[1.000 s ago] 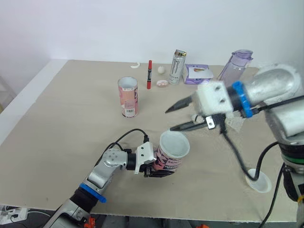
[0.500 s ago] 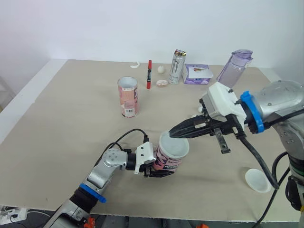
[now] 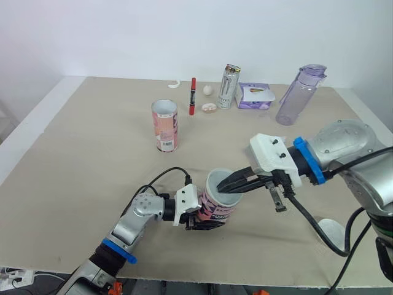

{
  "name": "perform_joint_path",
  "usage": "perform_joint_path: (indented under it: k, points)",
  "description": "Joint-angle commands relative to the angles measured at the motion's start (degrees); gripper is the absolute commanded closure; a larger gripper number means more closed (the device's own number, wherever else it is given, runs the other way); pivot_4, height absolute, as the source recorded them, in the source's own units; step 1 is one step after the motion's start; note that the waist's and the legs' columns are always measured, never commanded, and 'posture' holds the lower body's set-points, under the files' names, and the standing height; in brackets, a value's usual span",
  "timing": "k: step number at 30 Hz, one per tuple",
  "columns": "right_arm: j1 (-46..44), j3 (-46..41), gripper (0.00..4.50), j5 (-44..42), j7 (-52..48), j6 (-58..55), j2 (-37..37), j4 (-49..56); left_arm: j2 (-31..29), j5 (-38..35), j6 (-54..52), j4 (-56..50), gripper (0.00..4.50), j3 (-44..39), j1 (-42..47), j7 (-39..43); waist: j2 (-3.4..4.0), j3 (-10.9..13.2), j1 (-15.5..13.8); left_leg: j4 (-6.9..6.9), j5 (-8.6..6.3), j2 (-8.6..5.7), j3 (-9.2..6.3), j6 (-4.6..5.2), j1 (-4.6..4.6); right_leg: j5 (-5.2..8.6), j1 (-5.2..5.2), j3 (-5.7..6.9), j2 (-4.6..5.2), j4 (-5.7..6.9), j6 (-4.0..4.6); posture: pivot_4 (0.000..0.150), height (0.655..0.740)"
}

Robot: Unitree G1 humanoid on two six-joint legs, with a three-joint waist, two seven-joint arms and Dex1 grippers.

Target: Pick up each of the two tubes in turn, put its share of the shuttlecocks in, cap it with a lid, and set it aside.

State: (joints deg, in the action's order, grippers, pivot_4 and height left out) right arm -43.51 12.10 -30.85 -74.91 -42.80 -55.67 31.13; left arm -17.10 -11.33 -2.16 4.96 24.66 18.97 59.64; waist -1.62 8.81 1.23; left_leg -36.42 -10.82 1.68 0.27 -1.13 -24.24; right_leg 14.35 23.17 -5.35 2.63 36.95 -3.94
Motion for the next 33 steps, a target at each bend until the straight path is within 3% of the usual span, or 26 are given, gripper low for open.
perform_joint_path:
  k: [1, 8, 24, 33]
  points:
    - [0.03, 2.68, 4.44, 3.16, -1.12, 1.65, -1.12, -0.80, -2.46, 4.17, -3.52, 4.79, 1.70, 0.12, -2.02, -2.57, -0.10, -0.08, 0.01, 0.00, 0.00, 0.02, -0.02, -0.01, 0.00, 0.00, 0.00, 0.05, 0.01, -0.01, 0.00, 0.150, 0.7400]
    - [-0.39, 3.27, 4.44, 3.08, -0.78, 0.63, 0.05, -1.76, -2.67, 4.14, -3.94, 4.22, 1.70, 0.06, -2.53, -2.81, -0.13, -0.12, -0.01, 0.00, -0.05, 0.09, -0.06, -0.08, 0.07, -0.02, 0.01, 1.07, 0.77, -0.10, 0.03, 0.150, 0.7400]
    - [-5.02, 5.24, 4.44, 3.89, 2.07, -3.14, 4.96, -2.51, -2.00, 4.62, -3.57, 4.97, 1.70, 0.31, -1.80, -2.74, -0.13, -0.12, 0.02, 0.04, -0.08, 0.17, -0.12, -0.14, 0.06, -0.11, 0.10, 1.44, 0.95, -0.17, 0.19, 0.150, 0.7400]
    - [-4.27, 11.08, 4.44, 8.35, 1.12, -4.97, 2.45, -1.48, -1.64, 4.84, -3.30, 5.38, 1.70, 0.54, -1.38, -2.91, -0.13, -0.13, 0.02, 0.05, -0.12, 0.17, -0.10, -0.20, 0.08, -0.12, 0.12, 2.23, 1.58, -0.20, 0.20, 0.150, 0.7400]
